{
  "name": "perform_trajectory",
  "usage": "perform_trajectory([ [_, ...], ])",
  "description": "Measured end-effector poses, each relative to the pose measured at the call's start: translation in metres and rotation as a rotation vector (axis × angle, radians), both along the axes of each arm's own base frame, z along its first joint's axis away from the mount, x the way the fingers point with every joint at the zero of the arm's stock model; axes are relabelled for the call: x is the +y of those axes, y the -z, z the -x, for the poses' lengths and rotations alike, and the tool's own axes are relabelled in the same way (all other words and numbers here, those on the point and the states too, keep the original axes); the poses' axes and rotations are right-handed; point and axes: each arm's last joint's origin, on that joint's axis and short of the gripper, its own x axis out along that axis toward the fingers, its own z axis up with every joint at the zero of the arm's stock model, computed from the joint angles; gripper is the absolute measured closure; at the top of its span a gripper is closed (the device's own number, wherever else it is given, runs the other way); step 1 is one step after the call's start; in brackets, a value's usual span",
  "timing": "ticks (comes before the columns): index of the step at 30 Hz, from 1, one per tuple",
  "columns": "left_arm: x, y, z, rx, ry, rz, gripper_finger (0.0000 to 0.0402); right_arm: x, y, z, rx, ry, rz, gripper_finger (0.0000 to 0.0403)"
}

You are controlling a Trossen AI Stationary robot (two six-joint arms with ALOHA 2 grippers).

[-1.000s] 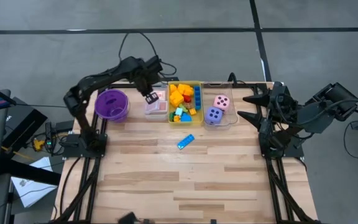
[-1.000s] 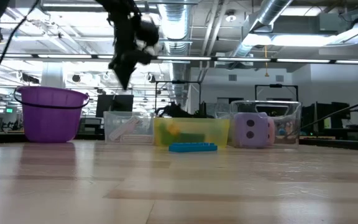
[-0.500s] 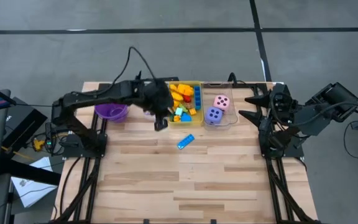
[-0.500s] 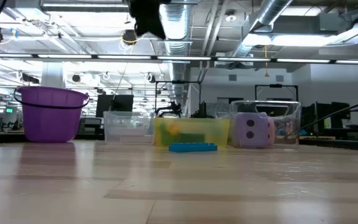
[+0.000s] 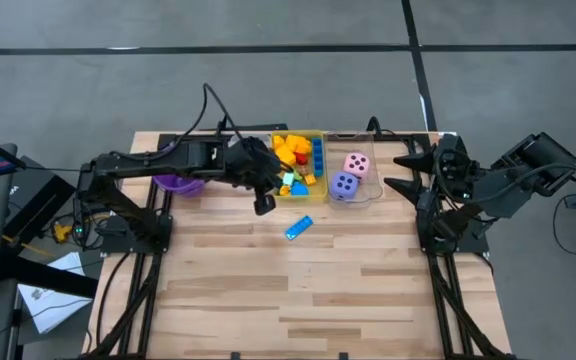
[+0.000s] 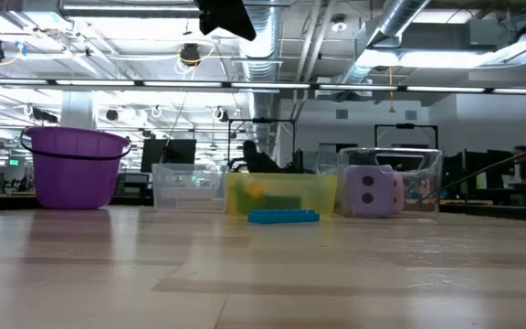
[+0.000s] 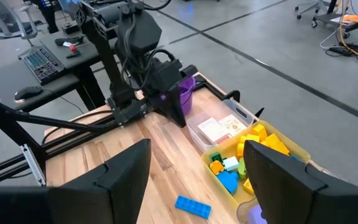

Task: Pick & Place Toys
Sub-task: Put the blue gamepiece into the yellow bin

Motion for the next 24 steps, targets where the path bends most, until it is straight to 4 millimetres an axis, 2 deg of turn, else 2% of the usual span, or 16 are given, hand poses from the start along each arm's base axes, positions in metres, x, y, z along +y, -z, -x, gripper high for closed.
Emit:
perform_trajectory([
  [7,0.000,-0.004,-0.004,-0.059,0.014,0.007,0.0356,0.000,0.000,0.000,0.000,0.000,0.000,0.0152],
  [18,-0.014,-0.011,-0.014,-0.174,0.074,0.047,0.0231,0.000,0.000,0.000,0.006,-0.001,0.006,0.0152],
  [24,-0.025,0.009,-0.031,-0.127,0.066,0.021,0.0192,0.000,0.001,0.000,0.008,-0.003,0.005,0.0152],
])
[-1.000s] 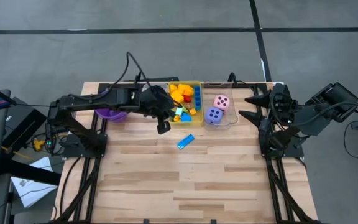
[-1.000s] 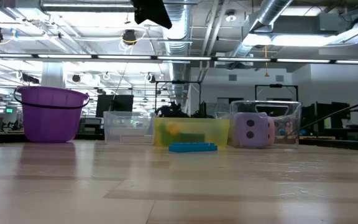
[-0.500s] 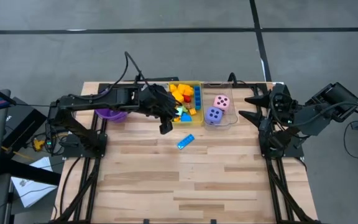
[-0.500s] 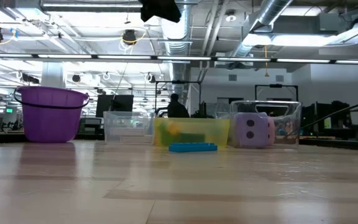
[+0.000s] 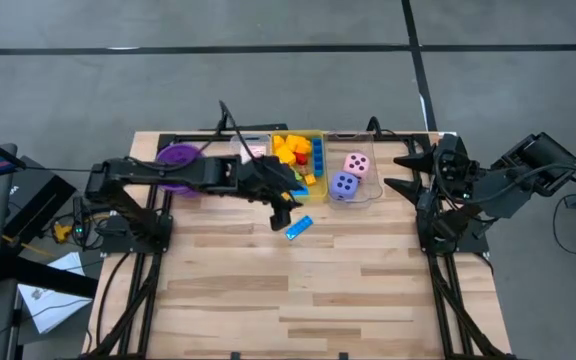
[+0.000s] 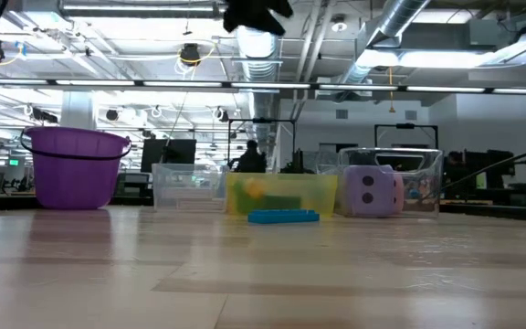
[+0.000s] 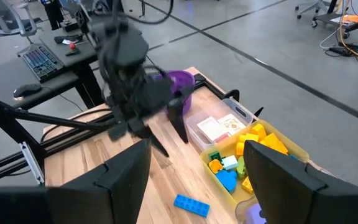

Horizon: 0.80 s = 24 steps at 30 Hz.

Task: Pick & Place Toys
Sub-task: Put the blue gamepiece into the yellow bin

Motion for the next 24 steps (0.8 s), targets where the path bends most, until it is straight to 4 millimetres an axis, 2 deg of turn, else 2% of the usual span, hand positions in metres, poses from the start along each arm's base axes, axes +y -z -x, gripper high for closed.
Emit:
perform_trajectory([
  [3,-0.004,0.021,-0.008,0.034,-0.024,0.011,0.0185,0.000,0.000,0.000,0.001,0.000,0.000,0.0152],
  [8,-0.007,0.068,-0.014,0.118,-0.087,0.078,0.0181,0.000,0.001,0.000,0.011,-0.006,0.001,0.0152],
  [14,-0.015,0.115,-0.012,0.060,-0.133,0.158,0.0182,0.000,0.003,0.001,0.041,-0.038,-0.013,0.0152],
  [20,-0.031,0.143,-0.006,-0.038,-0.111,0.160,0.0179,0.000,0.004,0.002,0.059,-0.039,-0.002,0.0152],
  [24,-0.034,0.154,0.000,-0.036,-0.147,0.115,0.0183,0.000,0.004,0.002,0.063,-0.039,0.002,0.0152],
])
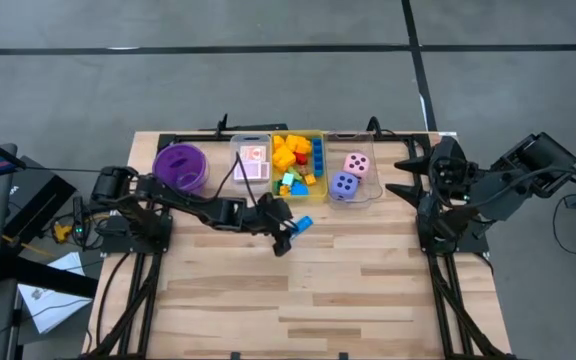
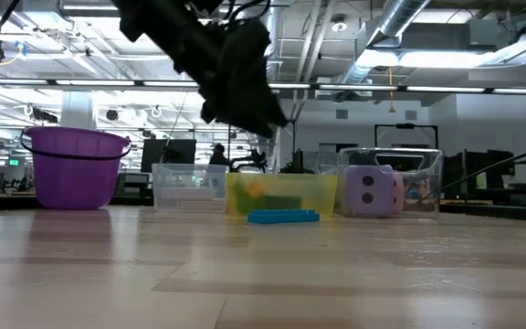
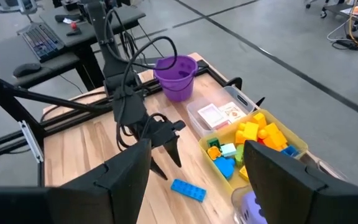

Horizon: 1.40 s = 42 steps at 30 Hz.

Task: Pick & Place Toys
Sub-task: Put the blue gamepiece into the yellow bin

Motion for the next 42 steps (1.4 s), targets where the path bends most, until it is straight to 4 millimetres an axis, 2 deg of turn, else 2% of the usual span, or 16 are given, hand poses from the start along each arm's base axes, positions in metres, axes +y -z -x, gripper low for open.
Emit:
perform_trajectory([
  [4,0.001,0.011,0.002,0.042,-0.019,-0.020,0.0185,-0.001,0.001,0.001,0.017,-0.001,0.013,0.0152],
  [6,0.000,0.015,-0.005,0.007,-0.024,-0.022,0.0184,-0.001,0.001,0.001,0.020,-0.001,0.015,0.0152],
  [16,-0.012,0.058,-0.021,0.083,-0.078,-0.073,0.0171,-0.001,0.002,0.002,0.024,0.000,0.018,0.0152],
  [19,-0.011,0.061,-0.020,0.091,-0.149,-0.124,0.0168,-0.001,0.002,0.002,0.023,0.000,0.017,0.0152],
  [23,-0.010,0.064,-0.021,0.092,-0.154,-0.111,0.0167,-0.001,0.002,0.002,0.023,0.001,0.017,0.0152],
  [31,-0.019,0.088,-0.022,0.141,-0.135,-0.054,0.0167,-0.001,0.002,0.002,0.023,0.001,0.017,0.0152],
  [42,-0.012,0.093,-0.018,0.190,-0.216,-0.039,0.0164,-0.001,0.002,0.002,0.023,0.001,0.017,0.0152],
])
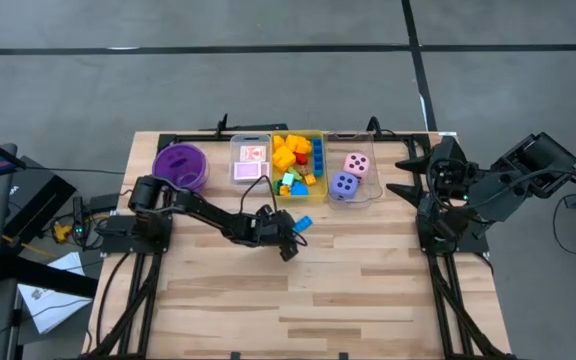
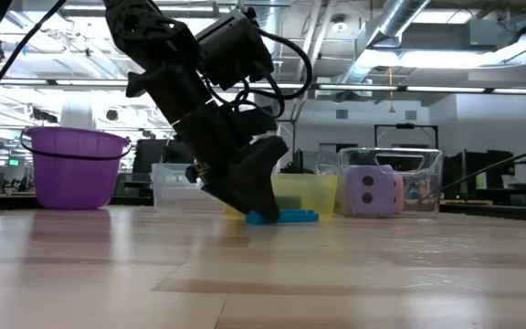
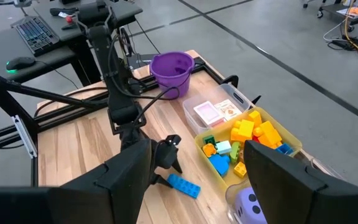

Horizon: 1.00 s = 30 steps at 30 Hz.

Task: Pick & Place Toys
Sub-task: Put the blue gamepiece into the yellow bin

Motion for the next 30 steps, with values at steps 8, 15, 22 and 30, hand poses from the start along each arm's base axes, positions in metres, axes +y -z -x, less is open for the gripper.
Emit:
perform_trajectory([
  [8,0.000,0.002,0.003,0.017,0.003,0.011,0.0183,0.000,0.000,0.000,0.000,0.000,0.000,0.0152],
  [15,0.000,0.008,0.010,0.040,0.025,0.042,0.0228,0.000,0.000,0.000,0.001,-0.001,0.002,0.0152],
  [22,-0.001,0.010,0.012,0.045,0.032,0.042,0.0257,0.000,0.000,0.000,0.000,0.000,0.001,0.0152],
  [30,-0.001,0.009,0.010,0.018,0.029,0.038,0.0257,0.000,0.000,0.000,0.000,0.000,0.000,0.0152],
])
